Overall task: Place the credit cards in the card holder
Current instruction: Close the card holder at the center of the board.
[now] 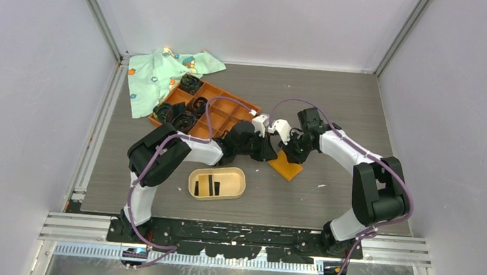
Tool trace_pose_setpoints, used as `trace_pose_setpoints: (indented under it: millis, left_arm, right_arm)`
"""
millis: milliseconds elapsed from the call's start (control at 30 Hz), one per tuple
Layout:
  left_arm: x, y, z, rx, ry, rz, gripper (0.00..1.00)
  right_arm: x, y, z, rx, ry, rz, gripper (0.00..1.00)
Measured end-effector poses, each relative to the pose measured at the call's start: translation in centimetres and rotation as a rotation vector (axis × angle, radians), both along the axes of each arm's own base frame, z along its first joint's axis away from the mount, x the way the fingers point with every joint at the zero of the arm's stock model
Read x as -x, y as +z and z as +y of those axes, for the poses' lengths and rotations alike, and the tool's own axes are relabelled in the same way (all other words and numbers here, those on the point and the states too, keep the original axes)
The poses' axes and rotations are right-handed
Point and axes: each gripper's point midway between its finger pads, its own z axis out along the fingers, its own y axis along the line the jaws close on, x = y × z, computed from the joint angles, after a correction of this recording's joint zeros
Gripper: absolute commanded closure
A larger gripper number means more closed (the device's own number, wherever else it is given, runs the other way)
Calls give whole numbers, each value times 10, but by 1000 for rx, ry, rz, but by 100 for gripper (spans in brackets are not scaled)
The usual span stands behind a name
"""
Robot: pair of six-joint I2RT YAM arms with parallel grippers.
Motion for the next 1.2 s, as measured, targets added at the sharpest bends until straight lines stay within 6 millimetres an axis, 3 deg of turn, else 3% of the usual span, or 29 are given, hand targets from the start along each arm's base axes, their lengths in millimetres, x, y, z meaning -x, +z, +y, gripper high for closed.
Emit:
trace_pose_setpoints:
  millis: [333,800,1200]
  left_arm:
    - [2,-3,3,25,7,-21,87]
    - [3,2,-1,45,17,-37,86]
    - [2,10,8,-1,19,-108,74]
  right_arm:
    - [16,-4,11,-49,100,79,91]
    - [24,-3,13,-84,170,88,90]
    - [31,1,12,-124,188,98,90]
